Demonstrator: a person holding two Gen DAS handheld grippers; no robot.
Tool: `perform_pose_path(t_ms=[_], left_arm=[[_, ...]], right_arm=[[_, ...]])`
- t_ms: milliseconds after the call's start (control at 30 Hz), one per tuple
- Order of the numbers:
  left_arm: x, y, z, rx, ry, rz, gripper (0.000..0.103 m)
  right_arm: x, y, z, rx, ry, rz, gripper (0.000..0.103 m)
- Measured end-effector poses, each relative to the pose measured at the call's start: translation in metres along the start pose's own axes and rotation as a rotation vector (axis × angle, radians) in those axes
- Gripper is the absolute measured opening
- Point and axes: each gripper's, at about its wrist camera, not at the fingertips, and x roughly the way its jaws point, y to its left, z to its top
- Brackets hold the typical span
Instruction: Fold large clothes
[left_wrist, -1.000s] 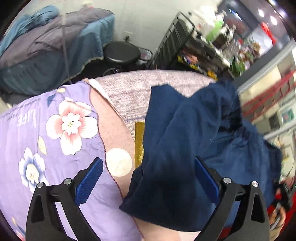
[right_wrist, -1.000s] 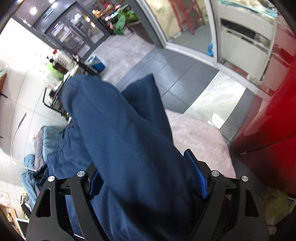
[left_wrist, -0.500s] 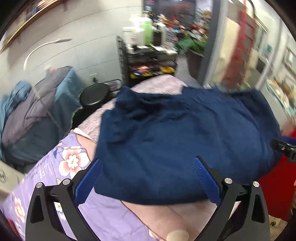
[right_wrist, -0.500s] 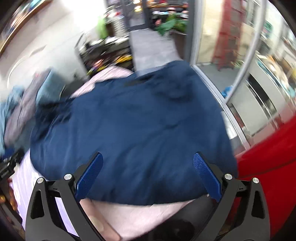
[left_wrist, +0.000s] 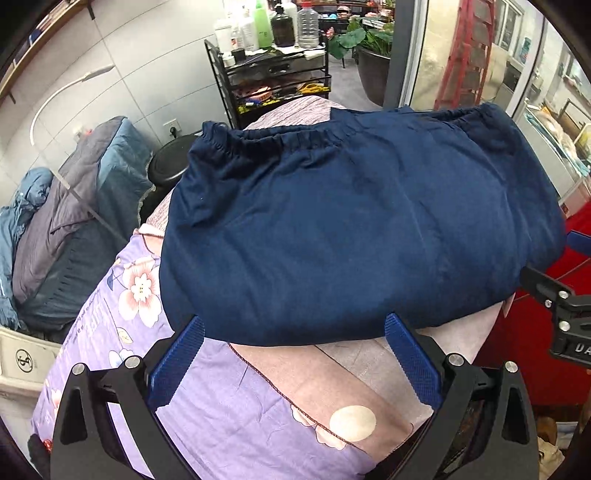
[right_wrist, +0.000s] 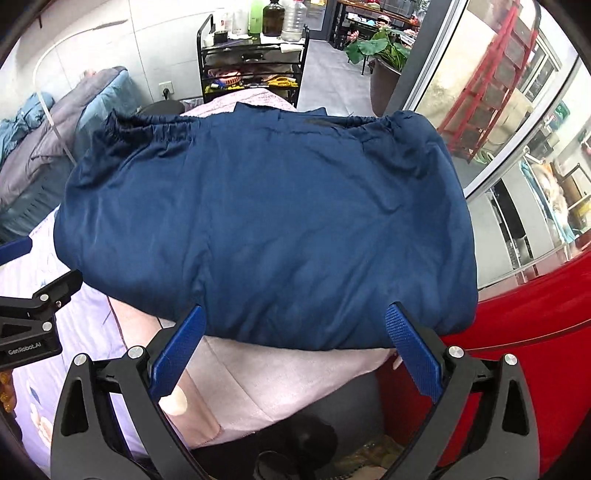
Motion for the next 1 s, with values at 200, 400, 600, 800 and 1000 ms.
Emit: perform_pose_path(t_ms=[200,400,600,800,1000], left_arm=[[-0.009,-0.015,-0.003,0.026,-0.01,-0.011,0.097],[-0.013,-0.016,-0.005,0.018,-0.009,0.003,0.097],[-0.015,-0.013,-0.005,-0.008,-0.002,-0.02,0.097],[-0.013,-0.011,-0.005,-0.027,0.002,-0.033,0.097],[-0.012,-0.009,-0.004,-0.033,0.005,-0.025,0.097]], right_arm=[[-0.005,0.0,0.001,-0.005,0.002,-0.007,0.096],[-0.009,0.003,0.001,-0.01,-0.004,-0.001,0.096],[-0.009,0.004,0.003,-0.013,-0.005,0.001,0.096],[-0.011,0.005,0.003,-0.015,-0.007,0.005,0.096],[-0.011,0.005,0.002,-0.011,-0.006,0.005,0.096]])
